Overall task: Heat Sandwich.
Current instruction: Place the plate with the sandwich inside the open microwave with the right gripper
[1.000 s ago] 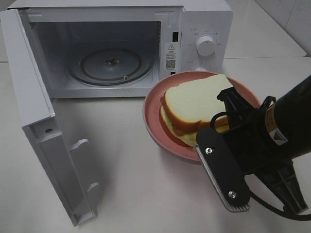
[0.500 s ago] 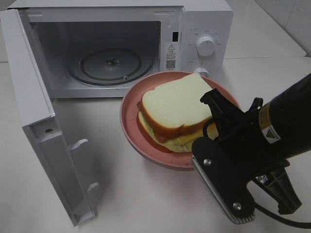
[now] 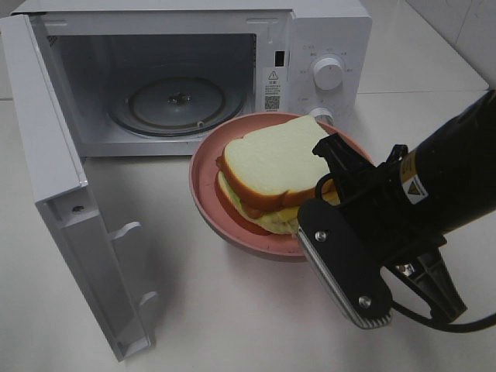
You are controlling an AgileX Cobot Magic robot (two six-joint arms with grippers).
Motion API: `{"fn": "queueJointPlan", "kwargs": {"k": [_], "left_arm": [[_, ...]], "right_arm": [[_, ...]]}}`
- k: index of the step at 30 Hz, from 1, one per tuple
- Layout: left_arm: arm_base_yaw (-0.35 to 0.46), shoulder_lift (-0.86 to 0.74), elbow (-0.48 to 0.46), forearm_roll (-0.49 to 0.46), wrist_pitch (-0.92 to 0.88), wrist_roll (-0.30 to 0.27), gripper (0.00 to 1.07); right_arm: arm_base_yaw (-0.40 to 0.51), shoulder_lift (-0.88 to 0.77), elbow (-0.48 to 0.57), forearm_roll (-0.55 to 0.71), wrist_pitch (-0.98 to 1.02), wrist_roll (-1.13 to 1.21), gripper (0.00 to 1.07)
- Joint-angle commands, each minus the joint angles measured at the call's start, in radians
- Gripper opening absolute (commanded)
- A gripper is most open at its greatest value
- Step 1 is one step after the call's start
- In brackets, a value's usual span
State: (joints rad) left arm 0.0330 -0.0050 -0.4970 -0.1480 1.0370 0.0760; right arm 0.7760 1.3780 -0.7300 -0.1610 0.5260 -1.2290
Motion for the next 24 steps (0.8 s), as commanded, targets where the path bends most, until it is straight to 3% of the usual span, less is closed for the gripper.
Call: {"fn": "queueJointPlan", "kwargs": {"k": [1, 24], "left_arm": [[0.001, -0.026, 0.005, 0.0, -0.01, -0.002, 1.01], [0.001, -0.026, 0.005, 0.0, -0.01, -0.002, 1.01]], "right_arm": [[-0.01, 0.018, -0.029, 0.034, -0.023, -0.039, 0.0], [-0.01, 0.27, -0.287, 0.149, -0.014, -0.137, 0.0]]}}
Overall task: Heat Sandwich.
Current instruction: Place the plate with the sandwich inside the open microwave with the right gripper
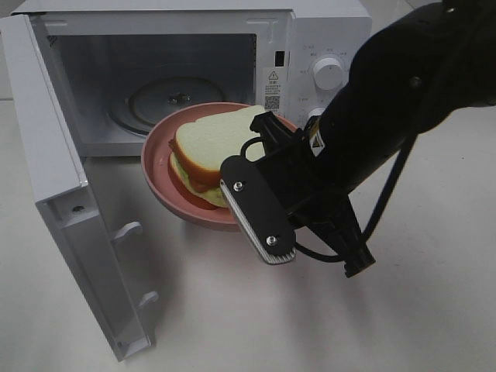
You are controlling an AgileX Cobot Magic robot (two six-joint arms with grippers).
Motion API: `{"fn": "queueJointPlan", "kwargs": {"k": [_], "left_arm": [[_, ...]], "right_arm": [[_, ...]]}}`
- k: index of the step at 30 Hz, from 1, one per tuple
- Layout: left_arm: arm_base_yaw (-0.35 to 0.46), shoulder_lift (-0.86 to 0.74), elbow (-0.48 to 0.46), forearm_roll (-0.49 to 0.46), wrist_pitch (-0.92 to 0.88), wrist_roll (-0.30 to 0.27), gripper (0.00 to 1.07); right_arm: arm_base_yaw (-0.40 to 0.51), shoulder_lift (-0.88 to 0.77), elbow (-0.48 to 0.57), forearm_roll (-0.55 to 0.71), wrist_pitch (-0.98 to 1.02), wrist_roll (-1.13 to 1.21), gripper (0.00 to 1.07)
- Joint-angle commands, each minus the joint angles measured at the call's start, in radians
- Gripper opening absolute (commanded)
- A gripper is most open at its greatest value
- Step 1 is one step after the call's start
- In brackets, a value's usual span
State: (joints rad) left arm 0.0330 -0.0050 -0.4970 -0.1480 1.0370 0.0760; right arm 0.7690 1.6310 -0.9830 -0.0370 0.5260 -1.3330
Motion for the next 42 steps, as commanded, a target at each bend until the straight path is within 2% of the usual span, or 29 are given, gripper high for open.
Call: {"fn": "queueJointPlan", "kwargs": {"k": [1, 23, 42], "left_arm": [[0.001, -0.026, 0.005, 0.0, -0.01, -0.002, 1.01], [0.001, -0.026, 0.005, 0.0, -0.01, -0.002, 1.01], [0.001, -0.026, 0.005, 0.0, -0.01, -0.002, 1.01]], "right_arm": [[-0.003, 0.025, -0.041, 0.025, -0.014, -0.034, 0.0], [-0.003, 0.198, -0.262, 0.022, 0.084, -0.032, 0.01], [-0.003, 0.362, -0.509, 0.016, 0.23, -0.008, 0.01]]}}
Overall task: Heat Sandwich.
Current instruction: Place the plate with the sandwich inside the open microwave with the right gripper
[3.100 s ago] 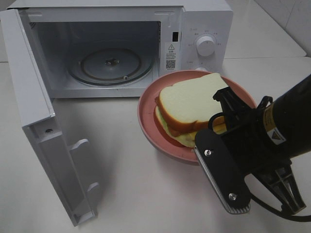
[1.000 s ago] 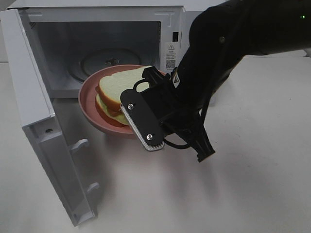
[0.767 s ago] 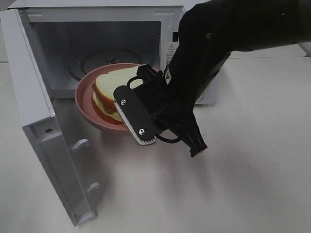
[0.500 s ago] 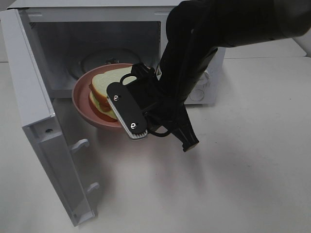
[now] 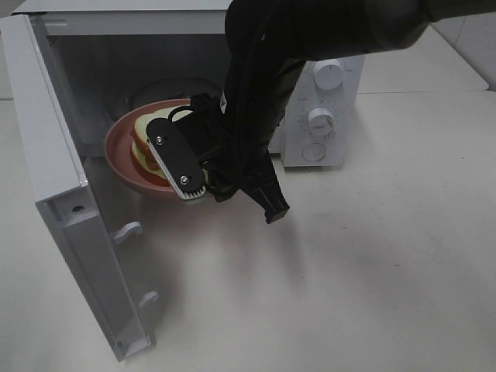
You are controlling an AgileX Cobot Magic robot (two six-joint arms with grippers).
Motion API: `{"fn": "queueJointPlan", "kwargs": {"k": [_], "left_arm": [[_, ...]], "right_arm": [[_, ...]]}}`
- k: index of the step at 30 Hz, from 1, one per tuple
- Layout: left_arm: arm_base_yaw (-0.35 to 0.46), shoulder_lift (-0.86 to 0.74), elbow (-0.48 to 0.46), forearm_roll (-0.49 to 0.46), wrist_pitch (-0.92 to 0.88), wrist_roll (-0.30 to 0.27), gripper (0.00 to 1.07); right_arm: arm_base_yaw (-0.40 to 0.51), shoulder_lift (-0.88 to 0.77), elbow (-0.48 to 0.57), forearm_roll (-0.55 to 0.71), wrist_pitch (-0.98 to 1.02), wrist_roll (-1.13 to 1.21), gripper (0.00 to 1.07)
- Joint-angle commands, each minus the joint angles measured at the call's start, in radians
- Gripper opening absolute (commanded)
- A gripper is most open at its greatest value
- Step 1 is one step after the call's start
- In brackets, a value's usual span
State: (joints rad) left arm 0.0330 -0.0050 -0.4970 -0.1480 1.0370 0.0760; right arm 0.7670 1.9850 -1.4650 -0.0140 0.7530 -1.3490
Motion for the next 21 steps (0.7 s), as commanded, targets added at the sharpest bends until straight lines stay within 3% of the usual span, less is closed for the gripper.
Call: {"fn": "queueJointPlan", "kwargs": {"k": [1, 21], "left_arm": [[0.001, -0.026, 0.005, 0.0, -0.01, -0.002, 1.01], [0.001, -0.026, 0.005, 0.009, -0.01, -0.003, 1.01]], "right_arm": [[-0.001, 0.024, -0.052, -0.009, 0.009, 0.016, 0.01], [-0.001, 0.197, -0.367, -0.088, 0.125, 0.2, 0.01]]}}
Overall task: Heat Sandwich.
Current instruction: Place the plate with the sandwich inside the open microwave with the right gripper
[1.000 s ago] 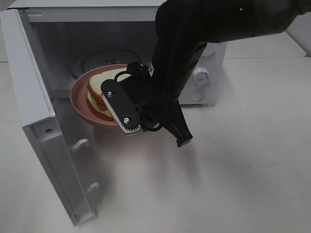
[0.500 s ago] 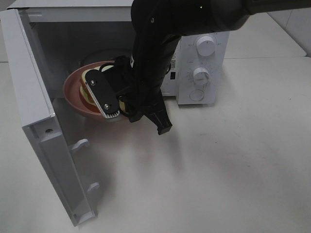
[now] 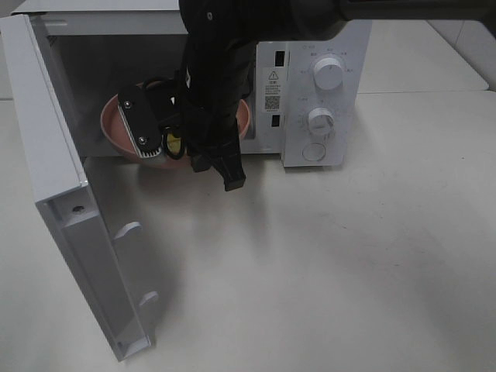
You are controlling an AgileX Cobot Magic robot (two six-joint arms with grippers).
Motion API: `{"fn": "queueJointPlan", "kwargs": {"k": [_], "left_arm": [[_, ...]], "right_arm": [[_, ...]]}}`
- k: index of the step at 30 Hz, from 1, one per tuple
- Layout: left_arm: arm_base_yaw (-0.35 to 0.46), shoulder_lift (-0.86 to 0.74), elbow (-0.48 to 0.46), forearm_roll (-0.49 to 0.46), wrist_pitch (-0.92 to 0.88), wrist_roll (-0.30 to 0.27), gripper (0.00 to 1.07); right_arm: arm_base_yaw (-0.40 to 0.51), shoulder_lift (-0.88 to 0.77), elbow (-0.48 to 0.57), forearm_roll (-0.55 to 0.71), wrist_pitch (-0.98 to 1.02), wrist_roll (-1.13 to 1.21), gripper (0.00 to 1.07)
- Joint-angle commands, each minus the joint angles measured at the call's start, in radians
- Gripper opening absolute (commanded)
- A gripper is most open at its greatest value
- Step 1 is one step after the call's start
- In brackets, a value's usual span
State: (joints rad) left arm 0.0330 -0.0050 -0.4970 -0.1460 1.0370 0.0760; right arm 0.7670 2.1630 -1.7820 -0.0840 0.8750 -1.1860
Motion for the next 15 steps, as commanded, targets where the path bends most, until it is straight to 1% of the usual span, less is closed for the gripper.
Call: {"fn": "queueJointPlan", "kwargs": {"k": [1, 4, 5, 8, 9, 13, 15], "left_arm": [[0.001, -0.026, 0.005, 0.007, -0.01, -0.003, 1.01], [0.001, -0.026, 0.005, 0.008, -0.01, -0.003, 1.01], [0.001, -0.026, 0.005, 0.008, -0.01, -0.003, 1.01], [0.001, -0.026, 0.005, 0.018, -0.01, -0.006, 1.01], [0.001, -0.026, 0.005, 0.018, -0.01, -0.006, 1.01], [0.001, -0.026, 0.005, 0.023, -0.01, -0.006, 1.01], [0.001, -0.026, 0.005, 0.023, -0.01, -0.006, 1.01]], "right_arm": [[-0.001, 0.042, -0.086, -0.02, 0.008, 0.059, 0.01], [-0.001, 0.083, -0.151, -0.024, 0.032, 0.093, 0.01], [-0.001, 0.083, -0.151, -0.024, 0.032, 0.093, 0.01], [-0.001, 0.12, -0.207, -0.038, 0.046, 0.118, 0.01], [-0.001, 0.12, -0.207, -0.038, 0.046, 0.118, 0.01], [-0.001, 0.167, -0.28, -0.046, 0.074, 0.146, 0.01], [-0.005, 0.175, -0.291, -0.047, 0.074, 0.156, 0.01]]}}
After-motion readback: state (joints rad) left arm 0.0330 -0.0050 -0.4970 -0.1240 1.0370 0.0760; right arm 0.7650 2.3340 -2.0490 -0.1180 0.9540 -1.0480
